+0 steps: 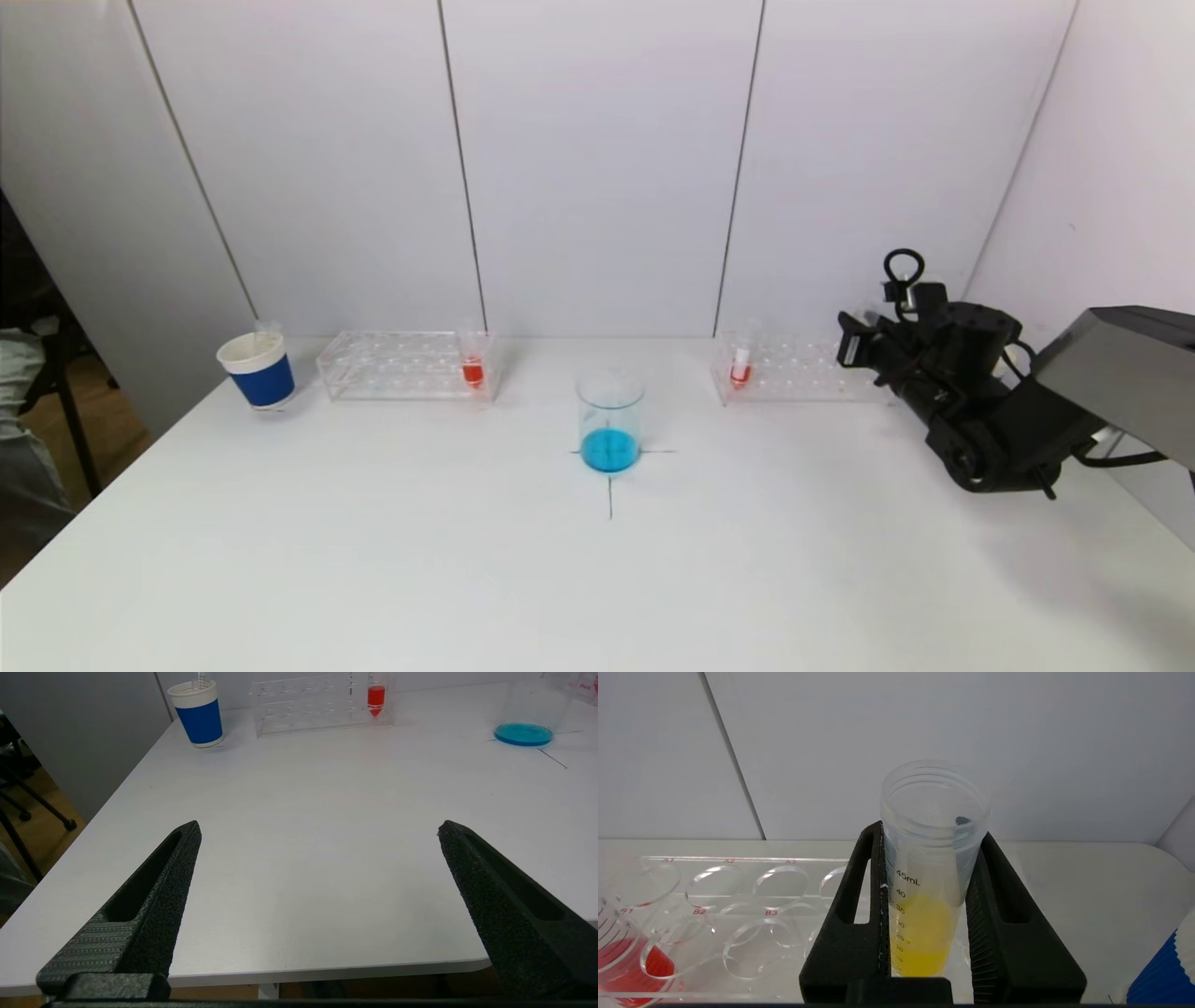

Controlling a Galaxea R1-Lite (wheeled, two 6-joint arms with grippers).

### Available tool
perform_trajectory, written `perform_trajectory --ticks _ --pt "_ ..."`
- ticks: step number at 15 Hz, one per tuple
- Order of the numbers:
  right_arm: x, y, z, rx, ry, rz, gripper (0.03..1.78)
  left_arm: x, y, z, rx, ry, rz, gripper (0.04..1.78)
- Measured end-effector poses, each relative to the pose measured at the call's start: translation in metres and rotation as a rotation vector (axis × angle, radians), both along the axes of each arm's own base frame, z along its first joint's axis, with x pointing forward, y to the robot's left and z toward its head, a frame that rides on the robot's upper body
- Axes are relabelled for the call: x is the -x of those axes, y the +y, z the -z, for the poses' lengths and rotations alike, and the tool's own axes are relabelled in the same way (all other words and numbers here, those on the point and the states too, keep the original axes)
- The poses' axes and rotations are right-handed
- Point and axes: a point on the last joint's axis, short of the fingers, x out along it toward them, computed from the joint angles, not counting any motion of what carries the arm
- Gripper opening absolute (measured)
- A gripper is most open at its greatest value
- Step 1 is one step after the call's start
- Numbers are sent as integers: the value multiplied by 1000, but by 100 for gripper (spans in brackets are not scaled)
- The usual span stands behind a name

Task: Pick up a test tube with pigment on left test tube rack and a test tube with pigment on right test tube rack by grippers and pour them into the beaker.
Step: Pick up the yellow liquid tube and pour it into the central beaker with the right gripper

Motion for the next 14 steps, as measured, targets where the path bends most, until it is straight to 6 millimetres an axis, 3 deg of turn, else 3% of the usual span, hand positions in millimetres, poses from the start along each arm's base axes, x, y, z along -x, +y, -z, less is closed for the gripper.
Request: perform_trajectory --ticks 6,14 --pt "6 5 -43 14 -19 -11 52 0 0 0 0 0 0 177" --pt "20 23 -127 24 13 -54 52 0 0 0 0 0 0 177"
